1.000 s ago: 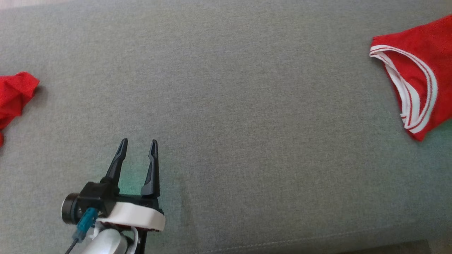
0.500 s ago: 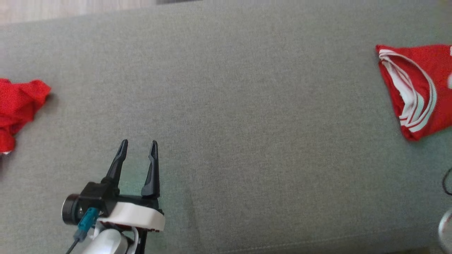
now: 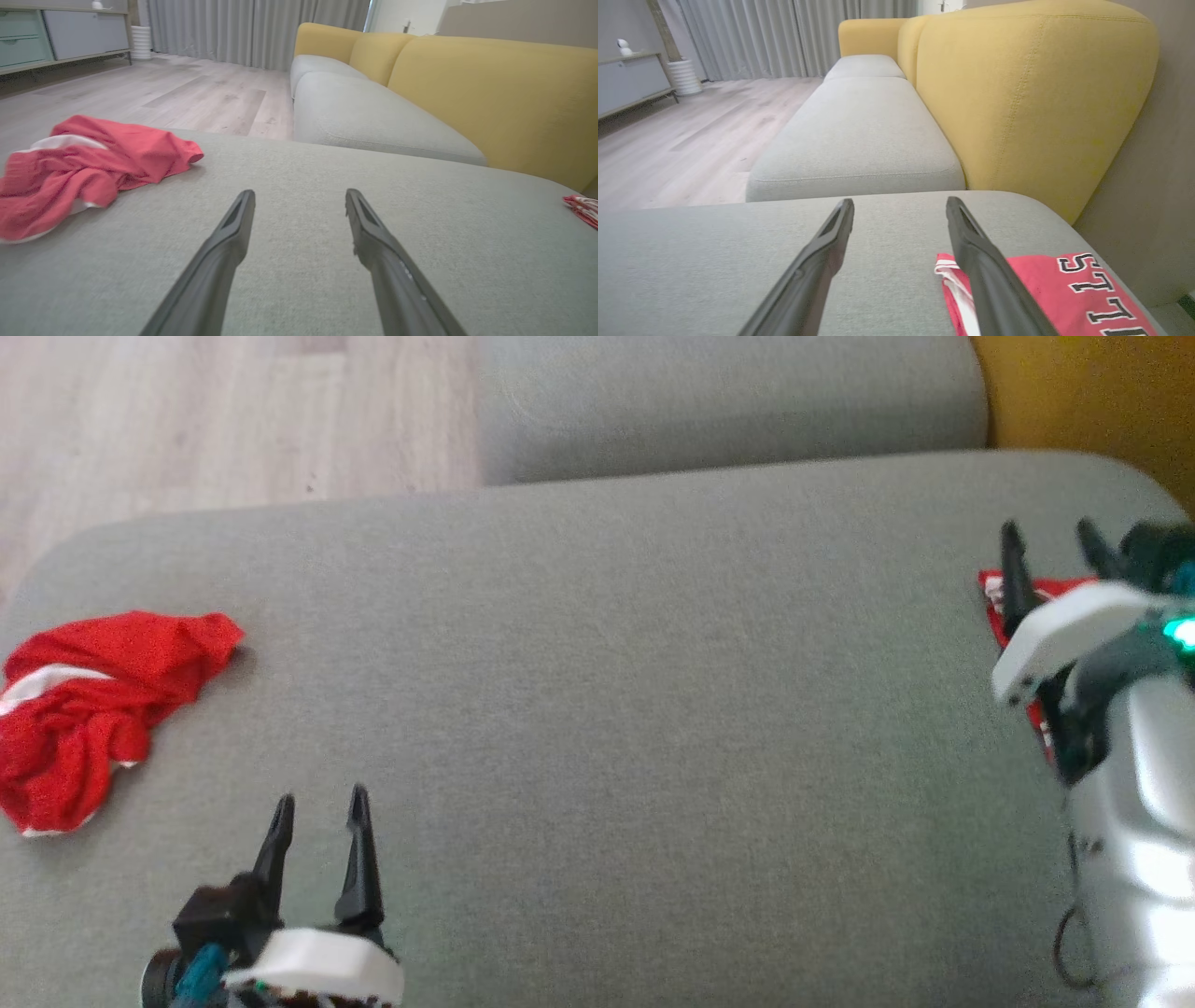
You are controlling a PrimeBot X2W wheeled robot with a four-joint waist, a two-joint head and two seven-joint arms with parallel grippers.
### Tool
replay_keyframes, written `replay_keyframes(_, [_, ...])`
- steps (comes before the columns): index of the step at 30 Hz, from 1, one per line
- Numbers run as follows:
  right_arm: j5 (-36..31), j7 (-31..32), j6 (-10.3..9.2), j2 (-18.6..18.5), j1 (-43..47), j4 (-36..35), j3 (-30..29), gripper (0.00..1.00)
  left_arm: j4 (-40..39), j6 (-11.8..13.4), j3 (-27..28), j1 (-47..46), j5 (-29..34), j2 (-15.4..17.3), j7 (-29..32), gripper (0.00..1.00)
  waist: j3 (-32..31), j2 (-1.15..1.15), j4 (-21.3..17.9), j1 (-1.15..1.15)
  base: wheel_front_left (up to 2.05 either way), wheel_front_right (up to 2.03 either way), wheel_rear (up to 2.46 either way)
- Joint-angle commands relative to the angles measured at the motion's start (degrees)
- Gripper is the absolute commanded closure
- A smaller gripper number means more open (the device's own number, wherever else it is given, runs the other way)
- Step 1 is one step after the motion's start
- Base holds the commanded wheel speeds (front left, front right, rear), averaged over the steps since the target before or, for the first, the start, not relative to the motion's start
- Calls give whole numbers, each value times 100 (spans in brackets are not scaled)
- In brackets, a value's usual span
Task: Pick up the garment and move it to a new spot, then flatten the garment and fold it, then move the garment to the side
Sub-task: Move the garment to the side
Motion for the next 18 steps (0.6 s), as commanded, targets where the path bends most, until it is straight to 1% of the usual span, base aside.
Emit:
replay_keyframes(1, [203,-124,37,112,166,-477,292,0,-98,-4,335,-104,-43,55,-78,0,-267,0,247,2,0,0,0])
replay_keyframes(7, [381,-303,37,401,1386,-1430,602,0,5,-12,486,200,-109,20,-105,0,-459,0,528,2,0,0,0])
replay_keyframes(11, [418,-407,37,580,2179,-2065,736,0,89,-59,469,377,-132,28,-107,0,-540,0,664,2,0,0,0])
replay_keyframes(12, [418,-407,37,580,2179,-2065,736,0,89,-59,469,377,-132,28,-107,0,-540,0,664,2,0,0,0])
replay_keyframes(15, [463,-491,37,629,2710,-2476,778,0,140,-108,403,443,-149,24,-80,0,-575,0,735,2,0,0,0])
replay_keyframes(18, [664,-607,37,635,3167,-2773,906,0,193,-142,338,472,-148,29,-40,0,-609,0,764,2,0,0,0])
